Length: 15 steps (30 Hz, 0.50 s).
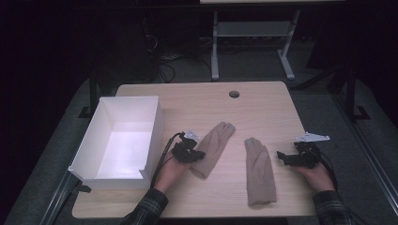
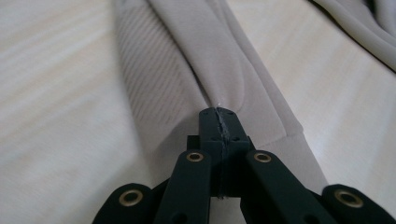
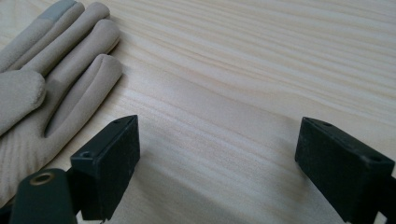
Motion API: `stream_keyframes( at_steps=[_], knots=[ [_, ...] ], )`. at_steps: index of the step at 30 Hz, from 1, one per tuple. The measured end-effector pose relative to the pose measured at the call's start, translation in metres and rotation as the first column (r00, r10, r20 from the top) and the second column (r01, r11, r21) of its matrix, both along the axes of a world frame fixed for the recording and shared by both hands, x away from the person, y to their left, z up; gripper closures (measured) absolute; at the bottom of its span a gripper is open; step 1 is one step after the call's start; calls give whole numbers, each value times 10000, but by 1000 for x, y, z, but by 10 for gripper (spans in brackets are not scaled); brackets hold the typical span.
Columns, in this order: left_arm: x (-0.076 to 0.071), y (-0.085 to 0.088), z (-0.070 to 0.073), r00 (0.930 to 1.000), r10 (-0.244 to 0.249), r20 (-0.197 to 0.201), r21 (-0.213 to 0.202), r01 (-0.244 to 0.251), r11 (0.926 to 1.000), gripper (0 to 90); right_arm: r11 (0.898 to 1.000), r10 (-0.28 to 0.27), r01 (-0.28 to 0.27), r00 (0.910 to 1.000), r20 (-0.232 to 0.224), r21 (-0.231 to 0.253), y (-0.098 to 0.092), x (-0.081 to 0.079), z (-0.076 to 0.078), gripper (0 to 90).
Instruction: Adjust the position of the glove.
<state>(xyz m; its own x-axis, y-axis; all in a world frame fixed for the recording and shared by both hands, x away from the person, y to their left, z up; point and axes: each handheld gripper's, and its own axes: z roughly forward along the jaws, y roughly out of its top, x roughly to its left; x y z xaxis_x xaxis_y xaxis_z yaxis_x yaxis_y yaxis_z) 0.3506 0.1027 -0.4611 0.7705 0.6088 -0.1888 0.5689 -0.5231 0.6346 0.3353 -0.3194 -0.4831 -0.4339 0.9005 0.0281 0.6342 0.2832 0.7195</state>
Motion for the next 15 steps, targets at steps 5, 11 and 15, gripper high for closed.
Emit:
stream_keyframes(
  at_steps=[5, 11, 15],
  knots=[
    [-15, 1, 0, 9994, -332, -129, -85, 331, 9994, 898, 10000, -2, 2, 10000, 5, 0, 0, 0, 0, 133],
    [-34, 2, 0, 9971, -687, -337, -188, 681, 9975, 898, 10000, -2, 2, 10000, 6, 0, 0, 0, 0, 133],
    [-43, 1, 0, 9957, -835, -395, -269, 825, 9962, 898, 10000, -4, 4, 10000, 10, 3, 0, 0, 0, 133]
  ],
)
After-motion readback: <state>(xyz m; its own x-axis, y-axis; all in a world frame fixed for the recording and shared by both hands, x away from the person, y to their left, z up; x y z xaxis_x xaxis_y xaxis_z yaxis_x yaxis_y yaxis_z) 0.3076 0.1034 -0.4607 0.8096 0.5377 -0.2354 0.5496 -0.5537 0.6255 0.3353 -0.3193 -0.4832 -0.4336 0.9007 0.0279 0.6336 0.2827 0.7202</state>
